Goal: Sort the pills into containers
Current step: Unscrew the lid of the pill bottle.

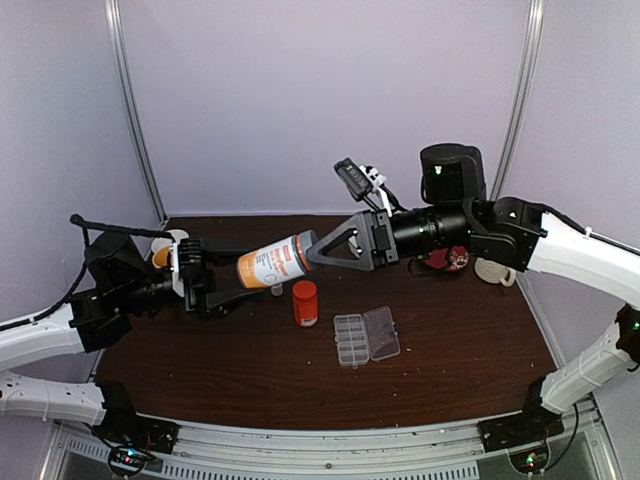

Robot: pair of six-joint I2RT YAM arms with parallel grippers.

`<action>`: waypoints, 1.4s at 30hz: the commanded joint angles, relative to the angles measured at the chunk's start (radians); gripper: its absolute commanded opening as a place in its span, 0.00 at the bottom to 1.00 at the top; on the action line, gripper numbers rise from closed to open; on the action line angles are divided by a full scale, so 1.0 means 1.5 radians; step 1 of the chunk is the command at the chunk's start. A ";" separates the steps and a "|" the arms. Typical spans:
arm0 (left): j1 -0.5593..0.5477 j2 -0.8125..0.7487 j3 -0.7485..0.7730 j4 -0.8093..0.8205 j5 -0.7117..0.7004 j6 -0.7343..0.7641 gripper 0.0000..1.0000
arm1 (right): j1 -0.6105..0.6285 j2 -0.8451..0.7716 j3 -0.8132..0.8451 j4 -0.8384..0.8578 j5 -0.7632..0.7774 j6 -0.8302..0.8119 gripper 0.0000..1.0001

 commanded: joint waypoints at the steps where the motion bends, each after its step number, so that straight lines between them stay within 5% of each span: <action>1: -0.005 -0.002 0.022 0.023 -0.002 0.007 0.00 | 0.005 0.007 0.026 -0.029 0.008 -0.023 0.75; 7: -0.009 0.002 0.026 0.010 -0.003 0.011 0.00 | 0.008 0.015 0.039 -0.042 0.014 -0.033 0.67; 13: -0.013 0.002 0.028 0.005 -0.001 0.013 0.00 | 0.009 0.021 0.045 -0.046 0.015 -0.034 0.69; 16: -0.014 0.000 0.027 0.003 -0.004 0.014 0.00 | 0.009 0.021 0.046 -0.046 0.013 -0.035 0.57; 25: -0.013 -0.003 0.025 0.008 -0.012 -0.007 0.00 | 0.010 0.018 0.051 -0.085 0.012 -0.086 0.51; 32: -0.014 0.001 0.019 0.129 0.007 -0.283 0.00 | 0.010 -0.003 0.056 -0.102 0.016 -0.278 0.41; 42: -0.013 0.029 0.084 0.007 0.020 -0.506 0.00 | 0.013 -0.025 0.046 -0.074 0.074 -0.471 0.40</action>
